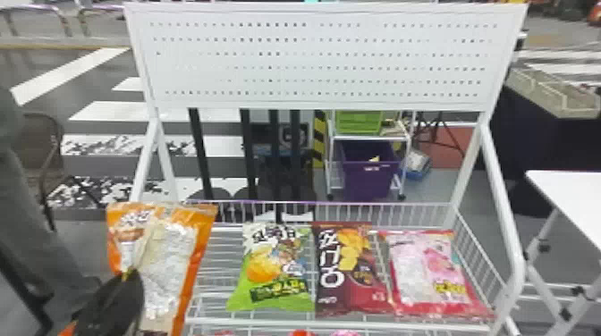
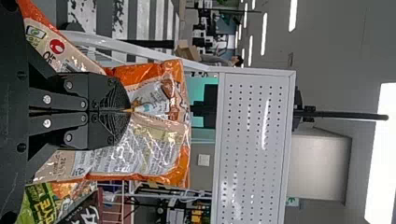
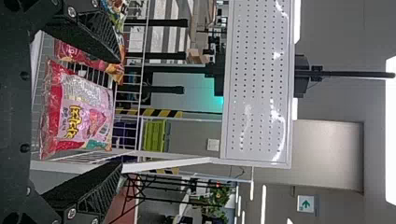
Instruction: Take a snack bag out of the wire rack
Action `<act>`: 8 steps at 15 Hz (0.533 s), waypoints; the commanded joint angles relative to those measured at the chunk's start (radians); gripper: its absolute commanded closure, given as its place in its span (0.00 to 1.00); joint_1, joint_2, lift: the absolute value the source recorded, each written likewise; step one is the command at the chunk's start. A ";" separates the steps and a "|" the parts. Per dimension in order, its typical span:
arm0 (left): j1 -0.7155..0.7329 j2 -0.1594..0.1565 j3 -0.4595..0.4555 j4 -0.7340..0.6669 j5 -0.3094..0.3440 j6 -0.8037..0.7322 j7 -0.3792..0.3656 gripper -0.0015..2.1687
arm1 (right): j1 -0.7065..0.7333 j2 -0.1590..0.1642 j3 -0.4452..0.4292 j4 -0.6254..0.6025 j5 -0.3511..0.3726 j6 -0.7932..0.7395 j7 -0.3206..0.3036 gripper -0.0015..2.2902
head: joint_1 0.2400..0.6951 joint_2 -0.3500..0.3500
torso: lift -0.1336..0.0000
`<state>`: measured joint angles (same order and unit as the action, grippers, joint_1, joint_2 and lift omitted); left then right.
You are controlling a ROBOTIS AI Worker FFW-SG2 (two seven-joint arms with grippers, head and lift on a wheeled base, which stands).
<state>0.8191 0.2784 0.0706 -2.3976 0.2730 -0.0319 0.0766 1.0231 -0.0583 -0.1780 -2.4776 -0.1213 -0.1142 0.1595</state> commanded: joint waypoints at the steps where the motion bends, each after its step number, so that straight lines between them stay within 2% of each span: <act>1: 0.000 0.001 0.000 0.000 0.000 0.001 0.000 0.86 | 0.000 0.000 -0.001 0.000 0.000 0.000 0.000 0.06 | 0.57 0.50 | 1.00; 8: 0.000 0.001 0.000 -0.002 -0.001 0.001 0.000 0.86 | 0.000 0.000 -0.001 0.003 0.000 0.000 0.000 0.06 | 0.57 0.50 | 1.00</act>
<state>0.8191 0.2792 0.0705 -2.3994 0.2722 -0.0319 0.0766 1.0232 -0.0582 -0.1795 -2.4758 -0.1213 -0.1142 0.1595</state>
